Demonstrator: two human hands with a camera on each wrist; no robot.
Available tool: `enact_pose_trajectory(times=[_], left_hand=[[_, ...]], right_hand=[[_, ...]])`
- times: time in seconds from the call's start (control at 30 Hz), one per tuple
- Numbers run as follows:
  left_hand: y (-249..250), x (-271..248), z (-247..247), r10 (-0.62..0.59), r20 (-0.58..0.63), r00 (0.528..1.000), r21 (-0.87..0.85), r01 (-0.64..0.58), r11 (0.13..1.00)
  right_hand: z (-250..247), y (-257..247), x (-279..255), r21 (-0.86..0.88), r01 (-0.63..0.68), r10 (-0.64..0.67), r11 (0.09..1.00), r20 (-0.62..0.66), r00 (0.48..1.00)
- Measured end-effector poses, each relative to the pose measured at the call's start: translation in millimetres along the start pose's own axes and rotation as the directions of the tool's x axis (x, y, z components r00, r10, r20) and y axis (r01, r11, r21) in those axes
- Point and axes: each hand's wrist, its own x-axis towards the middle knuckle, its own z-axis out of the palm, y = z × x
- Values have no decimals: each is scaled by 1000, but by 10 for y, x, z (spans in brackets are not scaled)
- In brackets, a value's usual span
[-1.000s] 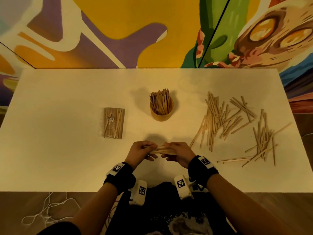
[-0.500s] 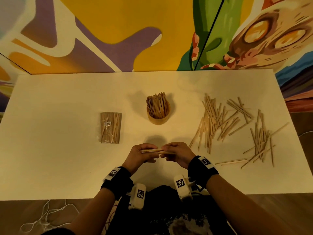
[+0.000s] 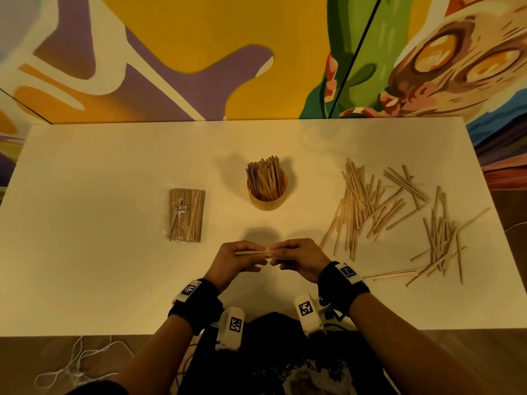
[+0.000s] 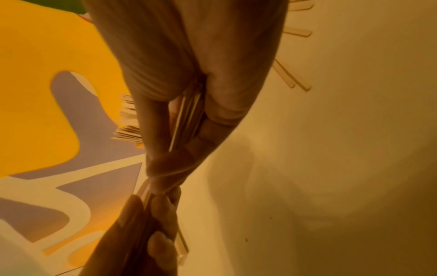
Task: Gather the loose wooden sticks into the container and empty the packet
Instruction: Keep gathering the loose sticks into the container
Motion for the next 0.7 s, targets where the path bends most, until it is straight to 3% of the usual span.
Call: enact_pose_trajectory(times=[0.5,0.7], left_hand=[[126,36,10,25,-11,1000,81,-25,996],[414,123,-25,74,31,997,153,-77,985]], right_hand=[[-54,-6,21,-7,50,-50,999,59,997],[-92,-57,-23,128,137,-141,982,25,990]])
